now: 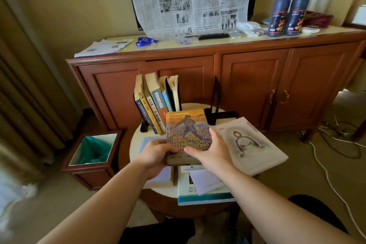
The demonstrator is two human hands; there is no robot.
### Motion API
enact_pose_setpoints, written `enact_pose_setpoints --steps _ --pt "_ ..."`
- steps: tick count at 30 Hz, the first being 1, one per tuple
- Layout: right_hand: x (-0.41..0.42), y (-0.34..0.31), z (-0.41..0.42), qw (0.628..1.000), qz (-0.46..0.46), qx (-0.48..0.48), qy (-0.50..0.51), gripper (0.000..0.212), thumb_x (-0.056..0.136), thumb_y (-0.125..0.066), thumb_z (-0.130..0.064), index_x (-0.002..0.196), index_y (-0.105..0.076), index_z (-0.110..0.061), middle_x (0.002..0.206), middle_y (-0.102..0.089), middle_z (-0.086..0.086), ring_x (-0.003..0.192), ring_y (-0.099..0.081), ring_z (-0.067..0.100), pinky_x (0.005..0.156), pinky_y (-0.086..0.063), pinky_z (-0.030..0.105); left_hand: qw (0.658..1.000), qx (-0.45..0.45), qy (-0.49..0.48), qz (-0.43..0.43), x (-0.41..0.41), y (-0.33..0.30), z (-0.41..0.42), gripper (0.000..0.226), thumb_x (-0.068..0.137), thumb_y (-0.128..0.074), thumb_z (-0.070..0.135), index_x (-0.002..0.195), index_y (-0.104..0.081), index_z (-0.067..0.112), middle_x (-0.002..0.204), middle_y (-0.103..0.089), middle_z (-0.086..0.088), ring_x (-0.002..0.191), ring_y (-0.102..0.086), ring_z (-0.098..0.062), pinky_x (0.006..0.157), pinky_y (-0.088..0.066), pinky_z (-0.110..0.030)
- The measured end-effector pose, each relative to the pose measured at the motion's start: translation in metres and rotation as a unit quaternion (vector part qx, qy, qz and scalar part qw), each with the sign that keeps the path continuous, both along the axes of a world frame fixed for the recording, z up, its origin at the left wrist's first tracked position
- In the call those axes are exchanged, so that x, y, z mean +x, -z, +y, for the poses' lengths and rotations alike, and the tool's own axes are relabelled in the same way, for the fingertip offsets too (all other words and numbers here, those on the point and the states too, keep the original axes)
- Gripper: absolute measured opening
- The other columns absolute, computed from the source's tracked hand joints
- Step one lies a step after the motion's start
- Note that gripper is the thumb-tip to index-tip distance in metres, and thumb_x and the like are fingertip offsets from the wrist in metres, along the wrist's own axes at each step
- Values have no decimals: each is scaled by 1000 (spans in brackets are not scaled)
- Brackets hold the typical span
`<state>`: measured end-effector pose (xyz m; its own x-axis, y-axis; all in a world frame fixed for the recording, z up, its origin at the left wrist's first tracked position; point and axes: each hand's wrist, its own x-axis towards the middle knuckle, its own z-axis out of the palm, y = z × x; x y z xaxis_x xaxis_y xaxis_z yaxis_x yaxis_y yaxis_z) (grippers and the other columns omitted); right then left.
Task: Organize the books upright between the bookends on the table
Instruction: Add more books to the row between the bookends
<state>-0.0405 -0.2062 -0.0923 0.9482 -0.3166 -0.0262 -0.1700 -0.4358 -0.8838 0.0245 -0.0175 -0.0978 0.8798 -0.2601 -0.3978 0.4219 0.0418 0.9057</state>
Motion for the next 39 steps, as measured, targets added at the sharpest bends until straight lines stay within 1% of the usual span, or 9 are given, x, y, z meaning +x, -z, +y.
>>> enact_pose_setpoints --steps 5,9,15,20,23,30,34,36,39 --pt "8 18 58 998 8 16 -56 105 66 -90 -61 153 -39 -32 136 -56 -8 126 -57 15 103 -53 38 986 145 -77 -13 -1 1 53 16 93 -57 -6 109 -59 -6 104 -64 -27 91 -65 -36 87 -56 -51" --pt "14 33 73 980 66 -114 -147 101 77 -76 -70 158 -34 -28 149 -53 -1 137 -49 25 109 -47 47 888 459 25 -32 7 23 73 72 101 -57 54 154 -40 8 147 -51 -19 128 -58 -36 109 -49 -47" --pt "15 43 25 946 54 -284 -149 77 102 -40 -66 165 -18 -27 171 -21 3 157 -18 26 124 -25 51 835 540 40 -97 -2 33 58 87 105 -48 54 168 2 20 173 -14 -11 157 -21 -36 127 -15 -60" --pt "-10 69 -21 872 103 -400 -263 119 78 -32 -98 167 0 -26 174 13 -4 159 13 16 126 0 61 796 563 100 -197 -11 30 49 68 109 -32 49 168 -2 34 176 9 1 162 1 -31 127 -1 -62" --pt "-31 73 -27 878 58 -416 -230 127 64 -31 -107 163 -20 -28 172 -12 -6 157 -9 19 126 -15 52 781 585 95 -197 -14 34 46 69 108 -27 62 168 -5 35 176 10 1 162 0 -30 128 -2 -60" --pt "-38 75 -17 868 -85 -452 -190 66 91 -35 -83 116 -64 -29 113 -64 -13 106 -56 14 92 -46 31 770 600 70 -207 -14 33 43 70 106 -30 64 167 -15 33 176 0 -1 162 -1 -30 127 -2 -63" --pt "-27 77 -16 886 -193 -406 -116 53 104 -38 -63 92 -71 -24 92 -69 -10 84 -63 13 74 -53 30 748 569 6 -342 -30 29 31 49 105 -52 48 149 -54 25 160 -43 -4 153 -29 -28 124 -25 -49" --pt "-23 71 -14 886 -248 -383 -81 43 106 -44 -50 90 -72 -21 84 -67 -9 75 -62 13 65 -53 31 778 489 14 -394 -42 18 14 28 104 -58 38 126 -68 23 128 -66 1 127 -58 -22 104 -50 -35" --pt "-19 58 -10 882 -284 -370 -68 39 107 -44 -40 94 -74 -19 84 -67 -6 75 -63 16 63 -51 31 917 328 51 -222 -51 -5 -20 30 107 -53 42 105 -69 16 89 -77 -1 77 -77 -22 73 -65 -39"
